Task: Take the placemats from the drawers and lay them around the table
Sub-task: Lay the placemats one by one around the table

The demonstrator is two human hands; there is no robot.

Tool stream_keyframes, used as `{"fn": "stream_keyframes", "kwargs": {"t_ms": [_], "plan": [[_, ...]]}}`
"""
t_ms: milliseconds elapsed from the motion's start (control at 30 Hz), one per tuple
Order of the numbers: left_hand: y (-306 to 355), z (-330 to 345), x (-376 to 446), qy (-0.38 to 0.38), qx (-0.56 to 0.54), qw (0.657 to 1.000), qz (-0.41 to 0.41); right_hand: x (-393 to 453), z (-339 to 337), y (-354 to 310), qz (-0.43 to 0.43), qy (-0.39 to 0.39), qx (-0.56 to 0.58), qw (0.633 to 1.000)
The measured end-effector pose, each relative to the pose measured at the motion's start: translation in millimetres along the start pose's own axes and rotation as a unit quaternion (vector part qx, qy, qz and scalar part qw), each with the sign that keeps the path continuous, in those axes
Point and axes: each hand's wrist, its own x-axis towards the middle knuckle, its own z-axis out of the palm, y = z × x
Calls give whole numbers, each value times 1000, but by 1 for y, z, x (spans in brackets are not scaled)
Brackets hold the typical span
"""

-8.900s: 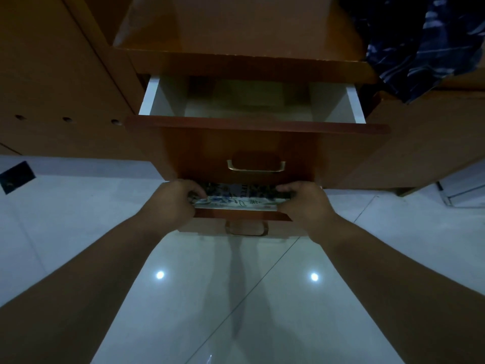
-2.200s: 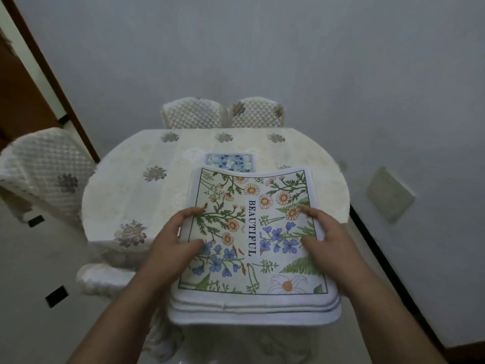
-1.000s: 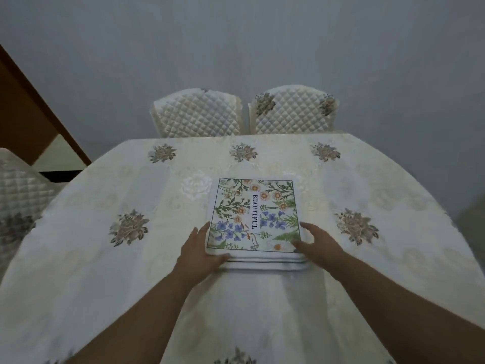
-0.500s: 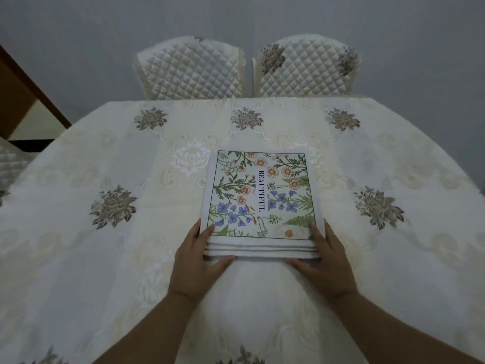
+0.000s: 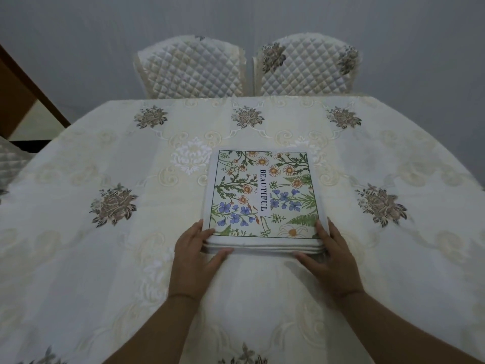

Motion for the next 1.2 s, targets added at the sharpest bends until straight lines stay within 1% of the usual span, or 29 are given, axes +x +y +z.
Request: {"fn": "stream_keyframes", "kwargs": {"t_ms": [67, 133, 167, 233, 267, 300, 367, 400, 433, 467, 533, 567, 633, 700, 767, 867, 933, 1000, 1067, 1200], "plan": [[0, -2, 1, 23, -7, 1000, 5, 1, 1, 1, 9, 31, 9, 999], [-1, -6, 3, 16, -24, 1000, -2, 2, -1, 0, 24, 62, 10, 998], [0, -10, 4, 10, -40, 999, -16, 3, -3, -1, 27, 77, 23, 996], [11, -21, 1, -18, -108, 991, -82, -2, -14, -16, 49, 90, 66, 993], [19, -28, -3, -44, -152, 980, -119, -8, -22, -24, 67, 81, 78, 991], [26, -34, -8, -92, -184, 967, -151, -15, -28, -30, 71, 74, 92, 990], [35, -47, -21, -215, -195, 940, -179, -31, -42, -42, 83, 37, 113, 989], [36, -53, -26, -264, -184, 929, -181, -36, -49, -46, 101, 1, 132, 986], [35, -56, -28, -291, -176, 923, -181, -36, -55, -48, 125, -46, 147, 980], [33, -58, -28, -299, -168, 920, -188, -32, -59, -50, 148, -95, 152, 973], [33, -57, -26, -289, -166, 921, -201, -21, -61, -52, 162, -178, 111, 964], [34, -55, -24, -270, -163, 928, -200, -16, -60, -56, 159, -199, 81, 964], [41, -53, -23, -238, -140, 945, -175, -15, -59, -67, 151, -208, 28, 966], [52, -58, -27, -234, -124, 952, -153, -22, -64, -83, 139, -184, -4, 973], [66, -72, -35, -227, -127, 955, -145, -39, -79, -105, 133, -151, -6, 980], [97, -114, -48, -179, -128, 967, -125, -74, -113, -137, 158, -131, 54, 977], [117, -147, -62, -152, -135, 975, -95, -100, -142, -157, 163, -124, 97, 974], [136, -181, -76, -146, -133, 978, -61, -127, -170, -179, 142, -112, 109, 978], [153, -215, -90, -146, -133, 980, -35, -152, -195, -202, 111, -82, 94, 986], [189, -277, -119, -147, -170, 974, -34, -191, -232, -237, 35, -42, 51, 997]]}}
